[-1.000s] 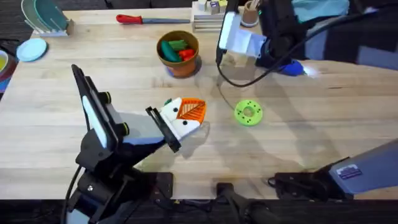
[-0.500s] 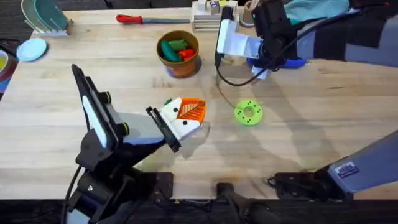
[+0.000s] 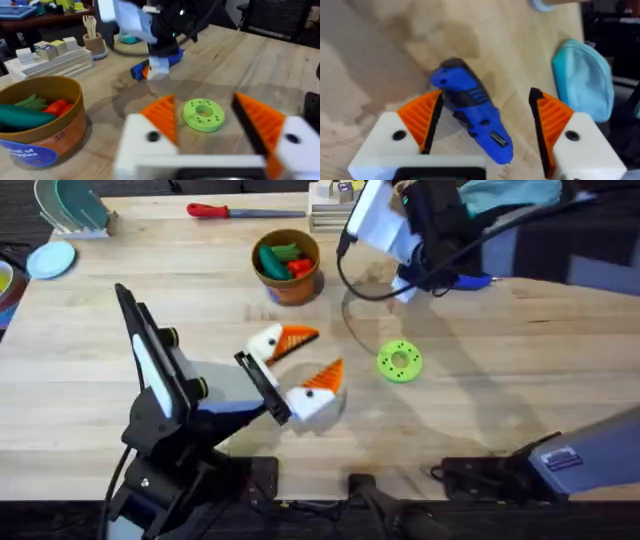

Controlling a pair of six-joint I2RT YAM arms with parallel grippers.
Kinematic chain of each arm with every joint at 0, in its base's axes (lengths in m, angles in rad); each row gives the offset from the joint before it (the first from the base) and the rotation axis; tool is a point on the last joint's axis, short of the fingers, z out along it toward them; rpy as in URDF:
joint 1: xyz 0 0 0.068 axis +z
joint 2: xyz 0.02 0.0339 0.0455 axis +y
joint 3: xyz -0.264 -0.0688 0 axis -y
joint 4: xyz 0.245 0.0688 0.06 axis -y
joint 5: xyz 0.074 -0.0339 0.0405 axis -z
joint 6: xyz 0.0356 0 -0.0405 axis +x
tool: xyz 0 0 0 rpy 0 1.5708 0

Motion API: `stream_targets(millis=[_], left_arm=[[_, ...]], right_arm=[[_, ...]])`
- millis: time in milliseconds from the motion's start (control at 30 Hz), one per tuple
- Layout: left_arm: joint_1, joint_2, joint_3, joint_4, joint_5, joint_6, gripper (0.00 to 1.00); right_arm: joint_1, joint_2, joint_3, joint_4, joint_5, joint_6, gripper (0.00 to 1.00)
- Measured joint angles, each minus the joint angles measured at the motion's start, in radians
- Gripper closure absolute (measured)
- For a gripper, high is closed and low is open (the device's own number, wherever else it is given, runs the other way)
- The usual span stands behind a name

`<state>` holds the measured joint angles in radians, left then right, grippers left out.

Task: Pick up the gripper from the table and insert it into the empty holder that is missing its gripper. Then pick up a screw, insert it into the mounting hole, and use the screwdriver to tighten it. Finally, clean up the table by picking up the vegetable and placing it into the bucket.

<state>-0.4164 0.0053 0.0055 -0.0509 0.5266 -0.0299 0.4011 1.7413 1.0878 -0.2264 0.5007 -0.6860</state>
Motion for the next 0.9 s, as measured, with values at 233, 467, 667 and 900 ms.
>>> stream_targets(millis=[233, 467, 667, 900], left_arm=[[0.0, 0.0, 0.0, 0.0, 0.0, -0.002, 0.01], [0.0, 0.0, 0.001, 0.004, -0.023, -0.002, 0.01], [0.0, 0.003, 0.144, -0.271, -0.124, -0.003, 0.01], [0.0, 0.123, 0.509, -0.683, -0.387, -0.027, 0.009]], right_arm=[[0.0, -0.164, 0.023, 0.002, -0.008, 0.243, 0.01], [0.0, -0.262, 0.029, 0.001, -0.046, 0.389, 0.01], [0.001, -0.264, 0.029, -0.004, -0.054, 0.446, 0.01], [0.002, -0.265, 0.029, -0.005, -0.126, 0.473, 0.01]])
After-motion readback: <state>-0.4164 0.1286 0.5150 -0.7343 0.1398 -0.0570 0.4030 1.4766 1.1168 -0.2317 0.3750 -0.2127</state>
